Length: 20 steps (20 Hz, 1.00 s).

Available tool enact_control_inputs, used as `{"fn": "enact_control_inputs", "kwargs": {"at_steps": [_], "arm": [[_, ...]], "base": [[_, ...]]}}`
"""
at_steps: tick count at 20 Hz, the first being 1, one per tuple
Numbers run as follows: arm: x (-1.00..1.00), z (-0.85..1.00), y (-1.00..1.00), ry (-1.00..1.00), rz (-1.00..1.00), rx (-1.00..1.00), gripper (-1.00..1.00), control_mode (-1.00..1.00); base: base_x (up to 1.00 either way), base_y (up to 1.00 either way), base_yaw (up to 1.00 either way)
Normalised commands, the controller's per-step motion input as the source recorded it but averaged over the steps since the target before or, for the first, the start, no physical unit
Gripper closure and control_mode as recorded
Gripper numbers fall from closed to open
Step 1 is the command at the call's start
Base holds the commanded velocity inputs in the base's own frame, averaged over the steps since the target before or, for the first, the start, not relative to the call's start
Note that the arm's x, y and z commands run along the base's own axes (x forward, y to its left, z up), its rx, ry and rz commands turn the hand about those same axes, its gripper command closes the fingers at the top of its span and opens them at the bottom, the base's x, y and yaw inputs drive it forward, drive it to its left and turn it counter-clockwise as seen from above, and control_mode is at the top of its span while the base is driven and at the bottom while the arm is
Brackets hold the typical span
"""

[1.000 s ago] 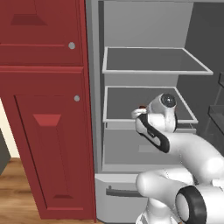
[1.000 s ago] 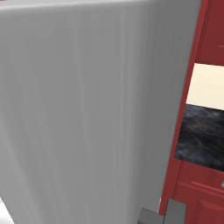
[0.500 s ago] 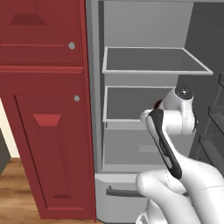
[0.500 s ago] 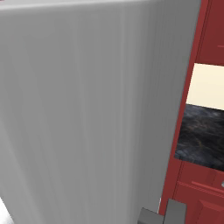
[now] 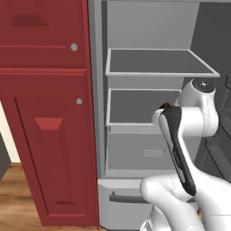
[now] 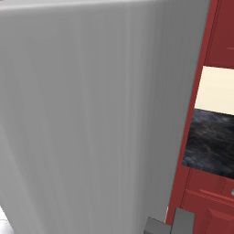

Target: Gather the bell pepper and lemon wedge from the fridge and place them on a tray on the dining counter. Then gather the steak and chicken drumstick from the fridge and place them on the other tray.

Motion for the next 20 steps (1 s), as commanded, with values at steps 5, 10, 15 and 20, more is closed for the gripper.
{"fn": "enact_control_inputs", "kwargs": {"at_steps": [5, 10, 15, 20], "arm": [[-0.31, 0.19, 0.00, 0.00, 0.00, 0.00, 1.00, 1.00], [0.00, 0.00, 0.00, 0.00, 0.00, 0.00, 1.00, 1.00], [0.00, 0.00, 0.00, 0.00, 0.00, 0.00, 1.00, 1.00], [0.00, 0.00, 0.00, 0.00, 0.00, 0.00, 1.00, 1.00]], "base": [[-0.33, 0.00, 0.00], [-1.00, 0.06, 0.01], [-1.00, 0.23, 0.05], [-1.00, 0.34, 0.04]]}}
